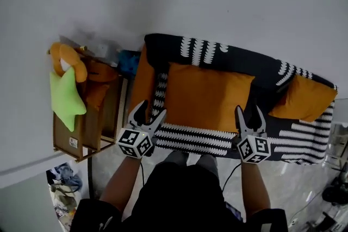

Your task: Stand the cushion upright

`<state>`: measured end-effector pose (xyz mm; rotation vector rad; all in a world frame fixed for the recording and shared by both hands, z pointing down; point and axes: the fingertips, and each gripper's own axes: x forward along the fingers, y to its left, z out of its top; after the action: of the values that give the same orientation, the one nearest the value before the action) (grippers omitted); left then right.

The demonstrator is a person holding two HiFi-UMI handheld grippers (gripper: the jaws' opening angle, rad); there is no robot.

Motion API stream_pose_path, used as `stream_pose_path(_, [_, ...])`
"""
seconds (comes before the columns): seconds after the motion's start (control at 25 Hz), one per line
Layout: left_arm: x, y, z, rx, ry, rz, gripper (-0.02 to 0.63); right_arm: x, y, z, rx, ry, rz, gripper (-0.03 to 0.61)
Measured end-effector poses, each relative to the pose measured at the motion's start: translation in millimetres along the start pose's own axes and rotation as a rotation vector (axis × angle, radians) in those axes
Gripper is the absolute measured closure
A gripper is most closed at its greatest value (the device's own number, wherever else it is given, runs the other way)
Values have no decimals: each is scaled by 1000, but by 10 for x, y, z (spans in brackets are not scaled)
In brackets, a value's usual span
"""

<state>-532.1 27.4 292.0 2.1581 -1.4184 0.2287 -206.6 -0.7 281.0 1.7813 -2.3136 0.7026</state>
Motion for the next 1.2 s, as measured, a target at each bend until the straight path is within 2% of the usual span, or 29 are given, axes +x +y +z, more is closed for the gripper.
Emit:
stream_pose_path(0.24, [441, 130, -370, -35, 102, -44, 272, 124, -364, -423, 10, 103, -89, 259])
stream_pose_path(0.48, [925, 270, -636, -60, 139, -45, 268, 340, -956, -924, 6, 223, -153, 229])
stream_pose_path(0.72, [1424, 612, -1259, -75, 188, 2, 256, 749, -1437, -1519, -7, 327, -149, 217])
stream_pose_path(0.92, [1674, 925, -1815, -130, 225, 67, 239, 1043, -1757, -2089, 68, 419, -135, 198])
stream_pose_path(1.04, [1795, 1078, -2091, -100, 291, 55, 221, 1088, -1823, -2411, 112, 489, -117, 187])
stream_pose_path(1.2, [2012, 1278, -2405, -48, 375, 6, 180, 1239, -1853, -2695, 91, 513, -104, 156])
